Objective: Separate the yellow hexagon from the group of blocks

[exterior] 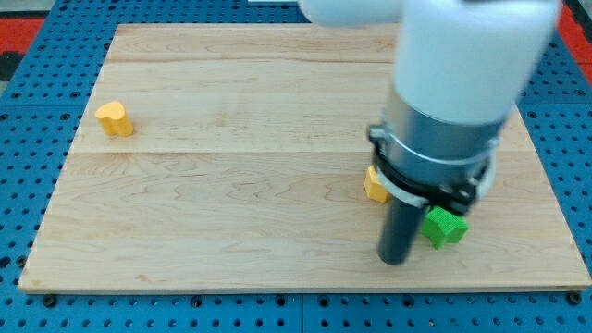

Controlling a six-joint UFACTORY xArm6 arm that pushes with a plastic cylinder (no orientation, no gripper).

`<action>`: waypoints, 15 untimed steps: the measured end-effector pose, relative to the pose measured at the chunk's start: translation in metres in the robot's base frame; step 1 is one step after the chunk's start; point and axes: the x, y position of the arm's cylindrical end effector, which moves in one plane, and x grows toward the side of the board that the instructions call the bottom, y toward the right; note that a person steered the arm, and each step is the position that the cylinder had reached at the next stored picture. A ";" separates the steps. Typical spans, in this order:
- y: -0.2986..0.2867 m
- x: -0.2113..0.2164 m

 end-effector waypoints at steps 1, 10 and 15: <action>0.022 0.022; 0.162 -0.078; 0.000 -0.087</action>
